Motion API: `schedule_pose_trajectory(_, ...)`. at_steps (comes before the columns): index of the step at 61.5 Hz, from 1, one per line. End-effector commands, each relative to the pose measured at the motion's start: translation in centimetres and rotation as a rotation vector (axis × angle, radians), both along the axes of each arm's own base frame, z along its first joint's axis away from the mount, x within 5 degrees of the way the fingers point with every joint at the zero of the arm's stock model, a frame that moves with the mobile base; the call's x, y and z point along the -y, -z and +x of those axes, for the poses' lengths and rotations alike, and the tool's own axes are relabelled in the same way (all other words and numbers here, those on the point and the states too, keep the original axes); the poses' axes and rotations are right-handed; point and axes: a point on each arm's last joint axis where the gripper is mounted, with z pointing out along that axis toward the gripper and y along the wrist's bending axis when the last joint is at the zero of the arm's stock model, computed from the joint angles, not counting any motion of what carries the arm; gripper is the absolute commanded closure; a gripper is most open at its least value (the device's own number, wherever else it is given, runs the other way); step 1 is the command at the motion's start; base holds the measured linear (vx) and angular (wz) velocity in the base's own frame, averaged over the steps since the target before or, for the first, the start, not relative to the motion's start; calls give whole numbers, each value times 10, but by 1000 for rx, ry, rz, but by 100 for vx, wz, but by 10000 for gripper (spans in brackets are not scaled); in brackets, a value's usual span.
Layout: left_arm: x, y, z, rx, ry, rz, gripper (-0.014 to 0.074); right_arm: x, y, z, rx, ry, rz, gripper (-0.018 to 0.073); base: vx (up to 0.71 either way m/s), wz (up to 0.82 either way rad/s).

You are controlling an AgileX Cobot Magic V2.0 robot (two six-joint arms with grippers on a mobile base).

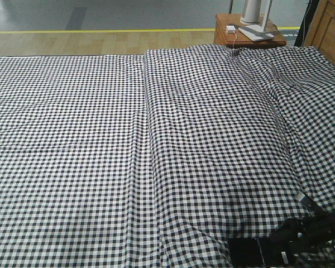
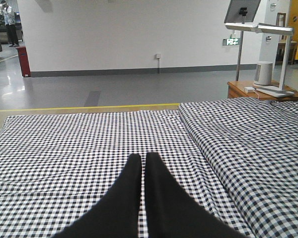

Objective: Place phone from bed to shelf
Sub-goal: 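Close the right gripper on the black phone's edge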

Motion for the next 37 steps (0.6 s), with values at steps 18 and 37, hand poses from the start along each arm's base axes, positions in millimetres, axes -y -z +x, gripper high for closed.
schedule_pose_trajectory(18, 0, -15, -2, 104, 2, -16, 595, -14, -6, 3, 46, 57, 244, -35, 0, 0)
schedule_pose_trajectory(37, 0, -15, -2, 104, 2, -16, 595, -20, -1, -3, 15, 55, 316, -5, 0, 0)
